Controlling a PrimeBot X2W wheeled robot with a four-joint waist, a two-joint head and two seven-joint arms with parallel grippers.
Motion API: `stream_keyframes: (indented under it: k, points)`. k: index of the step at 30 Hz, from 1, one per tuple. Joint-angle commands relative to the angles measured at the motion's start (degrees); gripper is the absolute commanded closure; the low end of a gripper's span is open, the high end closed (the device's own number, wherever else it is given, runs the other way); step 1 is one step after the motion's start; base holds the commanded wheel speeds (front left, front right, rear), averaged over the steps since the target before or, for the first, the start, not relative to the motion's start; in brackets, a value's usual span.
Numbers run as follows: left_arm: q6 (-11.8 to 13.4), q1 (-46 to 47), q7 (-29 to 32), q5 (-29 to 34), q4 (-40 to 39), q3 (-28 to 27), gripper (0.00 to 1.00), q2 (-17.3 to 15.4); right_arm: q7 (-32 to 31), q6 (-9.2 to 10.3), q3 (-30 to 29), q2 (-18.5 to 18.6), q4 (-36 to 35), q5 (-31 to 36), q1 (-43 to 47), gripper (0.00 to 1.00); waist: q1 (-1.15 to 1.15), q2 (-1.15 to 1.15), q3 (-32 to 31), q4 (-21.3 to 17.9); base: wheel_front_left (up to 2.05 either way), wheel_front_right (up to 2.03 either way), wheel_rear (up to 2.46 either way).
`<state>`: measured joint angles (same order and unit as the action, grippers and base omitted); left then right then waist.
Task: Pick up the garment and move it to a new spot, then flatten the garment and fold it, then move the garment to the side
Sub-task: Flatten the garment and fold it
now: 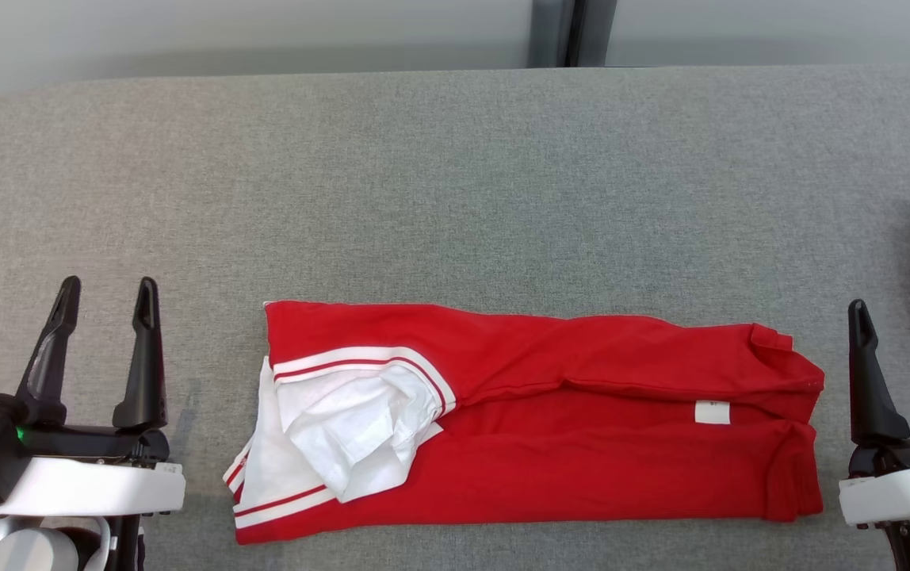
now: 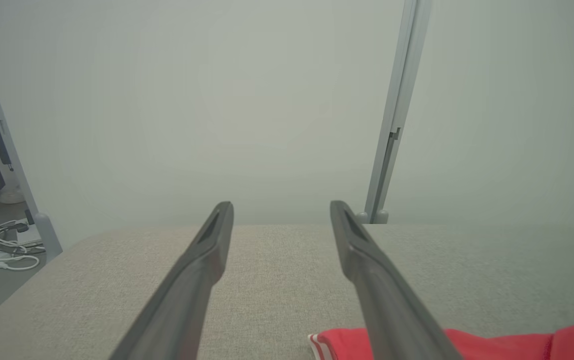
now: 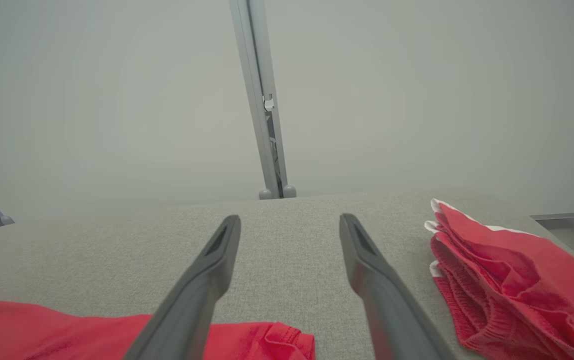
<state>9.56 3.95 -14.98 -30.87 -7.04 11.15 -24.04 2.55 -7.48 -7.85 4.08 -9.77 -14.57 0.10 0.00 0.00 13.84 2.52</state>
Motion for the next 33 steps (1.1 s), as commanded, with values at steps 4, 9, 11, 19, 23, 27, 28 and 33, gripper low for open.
stream_keyframes:
  k: [4,9,11,19,23,27,28,33]
  points:
    - [-1.0,-0.64,-0.21,0.74,0.08,-0.95,0.0,0.49,0.14,-0.03,-0.03,-0.05,0.65,-0.48,0.53,0.0,0.0,0.0,-0.15,0.39,0.0,0.0,0.0]
    - [-1.7,-0.31,-0.22,0.61,0.81,-1.28,0.0,0.99,-0.3,-0.03,-0.39,0.1,1.11,-0.54,0.25,0.0,0.0,0.0,0.05,0.8,0.0,0.0,0.0]
    - [-1.85,-0.03,-0.22,0.72,0.91,-1.27,0.0,1.11,-0.42,-0.03,-0.58,0.28,1.23,-0.63,0.17,0.0,0.0,0.0,0.09,0.96,0.0,0.0,0.0]
    - [-2.91,2.5,-0.21,1.56,1.75,-0.61,0.0,1.79,-2.22,-0.03,-1.81,1.94,7.03,-1.5,-1.65,0.0,0.0,0.0,1.61,2.03,0.0,0.0,0.0]
    - [-3.14,4.0,-0.21,1.79,2.23,-0.47,0.0,2.4,-2.37,-0.03,-1.32,2.32,13.45,-2.68,-2.68,0.0,0.0,0.0,2.78,2.63,0.0,0.0,0.0]
    - [-3.68,4.71,-0.21,2.14,2.64,-0.74,0.0,2.91,-1.54,-0.04,0.65,2.11,19.9,-4.36,-3.69,0.0,0.0,0.0,3.85,3.01,0.0,0.0,0.0]
    - [-3.87,4.92,-0.21,2.14,2.71,-0.92,0.0,3.05,-1.25,-0.04,1.3,1.98,21.55,-4.77,-3.75,0.0,0.0,0.0,4.01,3.03,0.0,0.0,0.0]
    - [-4.54,5.06,-0.22,2.61,2.92,-1.44,0.0,3.79,-0.29,-0.03,4.25,1.17,28.32,-6.93,-3.21,0.0,0.0,0.0,4.28,3.18,0.0,0.0,0.0]
